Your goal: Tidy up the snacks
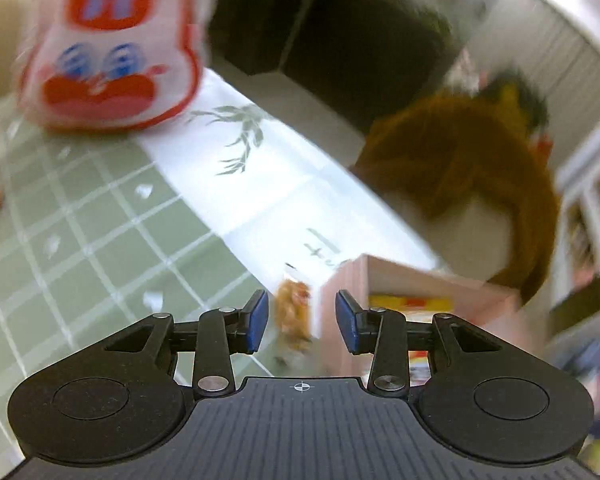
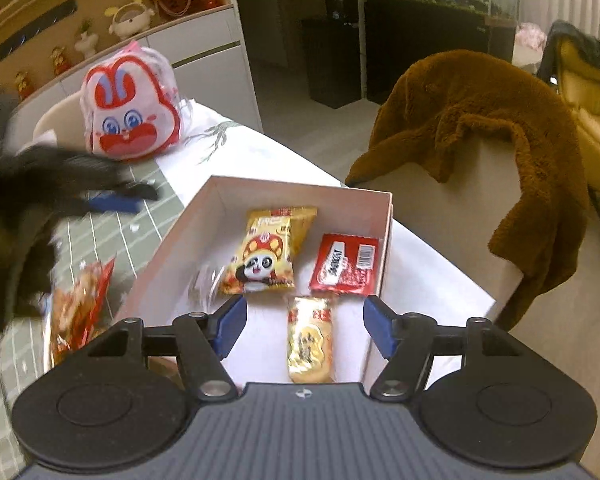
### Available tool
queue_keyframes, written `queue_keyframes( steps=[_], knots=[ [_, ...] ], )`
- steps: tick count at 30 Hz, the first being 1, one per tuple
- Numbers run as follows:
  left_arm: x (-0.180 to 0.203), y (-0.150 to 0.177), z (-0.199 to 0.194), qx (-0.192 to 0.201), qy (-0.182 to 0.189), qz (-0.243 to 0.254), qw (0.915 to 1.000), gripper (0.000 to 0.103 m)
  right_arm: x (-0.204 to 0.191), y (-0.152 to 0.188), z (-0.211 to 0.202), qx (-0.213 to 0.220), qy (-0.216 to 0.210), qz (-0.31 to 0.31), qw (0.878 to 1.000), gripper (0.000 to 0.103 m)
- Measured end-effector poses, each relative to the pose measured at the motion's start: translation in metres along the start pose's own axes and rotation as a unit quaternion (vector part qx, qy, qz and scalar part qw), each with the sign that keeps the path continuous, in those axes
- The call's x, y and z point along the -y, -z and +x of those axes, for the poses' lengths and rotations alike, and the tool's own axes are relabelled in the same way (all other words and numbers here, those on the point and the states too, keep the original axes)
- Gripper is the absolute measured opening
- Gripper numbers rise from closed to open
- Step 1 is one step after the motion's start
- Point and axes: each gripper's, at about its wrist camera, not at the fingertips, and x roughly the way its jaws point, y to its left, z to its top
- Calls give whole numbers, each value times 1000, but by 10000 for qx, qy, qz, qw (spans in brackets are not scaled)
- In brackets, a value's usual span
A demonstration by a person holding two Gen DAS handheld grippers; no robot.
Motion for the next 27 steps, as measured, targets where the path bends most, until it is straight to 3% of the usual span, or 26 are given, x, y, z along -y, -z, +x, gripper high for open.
queue_keyframes(
  steps=[5, 6, 8, 15, 22, 27],
  knots=[
    [-1, -1, 41, -532, -148, 304, 9980, 43, 7, 12, -6, 119, 340, -405, 9985, 70],
    [-3, 1, 45, -555, -182, 294, 9979, 55, 11, 14, -4, 74, 360, -359, 9987, 70],
    [-6, 2, 49, -408, -83, 222, 9989, 55, 19, 16, 1, -36, 332, -187, 9993, 70],
    [-15, 6, 50, -458, 337, -46, 9984, 28, 15, 24, 10, -239, 253, 13, 9994, 70],
    [-22, 27, 15, -504, 131, 146, 9985, 24, -3, 27, 3, -219, 201, 42, 9995, 70],
    [-32, 51, -43, -219, 428, -121, 9988, 24, -19, 32, -4, -242, 111, -14, 9996, 70]
  ],
)
